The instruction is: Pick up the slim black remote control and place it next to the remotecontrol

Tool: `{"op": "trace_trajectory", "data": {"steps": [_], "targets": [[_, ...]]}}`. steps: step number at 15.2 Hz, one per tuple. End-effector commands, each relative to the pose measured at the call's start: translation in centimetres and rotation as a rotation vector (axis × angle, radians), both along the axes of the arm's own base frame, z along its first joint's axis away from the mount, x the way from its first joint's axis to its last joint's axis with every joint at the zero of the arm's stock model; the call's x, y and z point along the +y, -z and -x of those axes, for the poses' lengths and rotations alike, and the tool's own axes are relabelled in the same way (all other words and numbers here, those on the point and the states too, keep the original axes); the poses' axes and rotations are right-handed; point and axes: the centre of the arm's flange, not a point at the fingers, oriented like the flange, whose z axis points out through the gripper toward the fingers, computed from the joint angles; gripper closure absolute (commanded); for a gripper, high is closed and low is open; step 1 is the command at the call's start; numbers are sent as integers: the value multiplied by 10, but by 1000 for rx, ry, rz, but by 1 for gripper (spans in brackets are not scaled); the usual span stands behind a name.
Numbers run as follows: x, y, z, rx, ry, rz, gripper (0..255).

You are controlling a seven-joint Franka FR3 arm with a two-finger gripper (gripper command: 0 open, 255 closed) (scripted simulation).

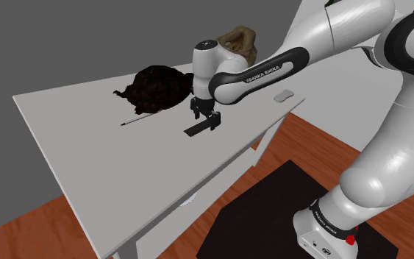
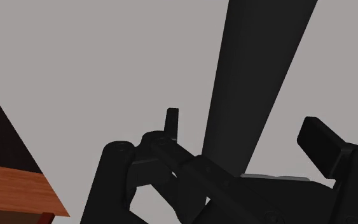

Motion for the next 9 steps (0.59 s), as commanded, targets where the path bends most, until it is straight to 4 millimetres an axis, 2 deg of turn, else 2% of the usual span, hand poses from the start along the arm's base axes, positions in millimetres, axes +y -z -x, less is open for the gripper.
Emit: {"op": "trace_trajectory", "data": {"steps": [1,2,9], "targets": [[0,0,0,0,0,0,0],[0,0,0,0,0,0,255],[-1,-2,1,0,0,0,255]]}}
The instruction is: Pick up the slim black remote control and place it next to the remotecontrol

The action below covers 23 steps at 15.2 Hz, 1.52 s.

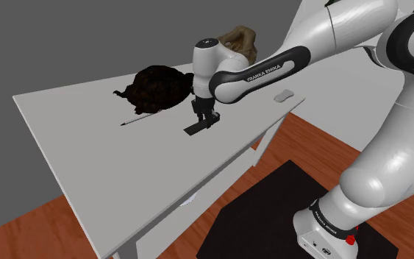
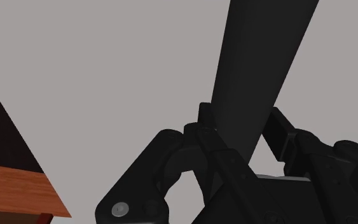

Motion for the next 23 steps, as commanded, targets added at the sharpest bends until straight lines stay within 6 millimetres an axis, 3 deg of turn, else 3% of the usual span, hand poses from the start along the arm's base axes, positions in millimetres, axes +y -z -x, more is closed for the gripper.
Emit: {"op": "trace_trajectory", "data": {"steps": [1,2,19,23], "targets": [[-1,3,1,9,1,2,255],[0,5,0,9,1,2,255],[0,-84,0,9,1,2,255],[-53,-84,-3,9,1,2,255]]}}
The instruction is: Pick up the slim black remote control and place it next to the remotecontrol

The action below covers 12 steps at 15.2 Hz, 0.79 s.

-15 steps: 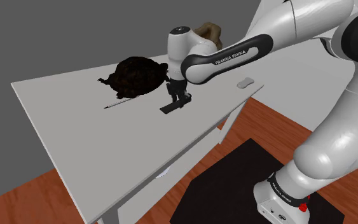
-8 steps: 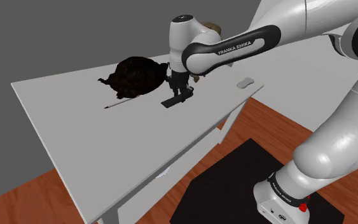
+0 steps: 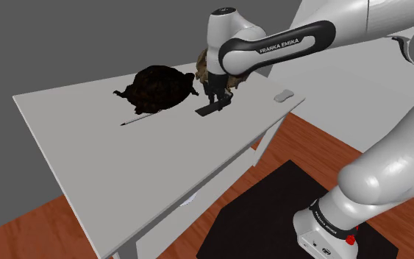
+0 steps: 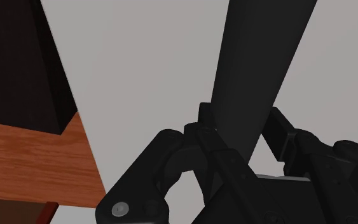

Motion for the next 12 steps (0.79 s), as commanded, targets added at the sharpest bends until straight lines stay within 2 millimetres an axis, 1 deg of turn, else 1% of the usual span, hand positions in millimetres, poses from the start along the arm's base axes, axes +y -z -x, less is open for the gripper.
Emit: {"op": "trace_trajectory", "data": {"steps": [1,12], "targets": [[-26,-1,-2,0,-1,0,255],[-171,-2,-12,0,-1,0,255]]}}
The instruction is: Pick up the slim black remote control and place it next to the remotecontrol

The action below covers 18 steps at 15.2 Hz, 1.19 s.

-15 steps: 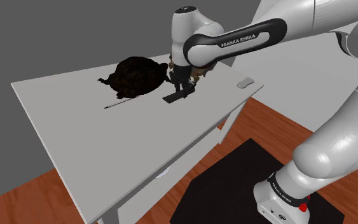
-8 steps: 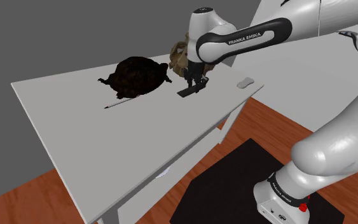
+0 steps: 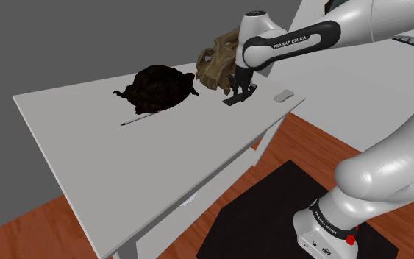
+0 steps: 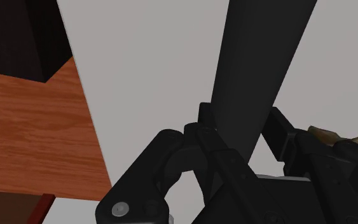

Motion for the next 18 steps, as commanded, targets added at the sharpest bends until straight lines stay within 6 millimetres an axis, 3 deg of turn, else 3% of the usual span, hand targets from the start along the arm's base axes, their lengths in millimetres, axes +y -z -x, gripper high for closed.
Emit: {"op": "trace_trajectory", "data": {"steps": [1,16,18], "targets": [[-30,2,-2,-1,-2,0,255],[-227,1,-15,-1,-2,0,255],[-231,6,-15,-1,-2,0,255]]}}
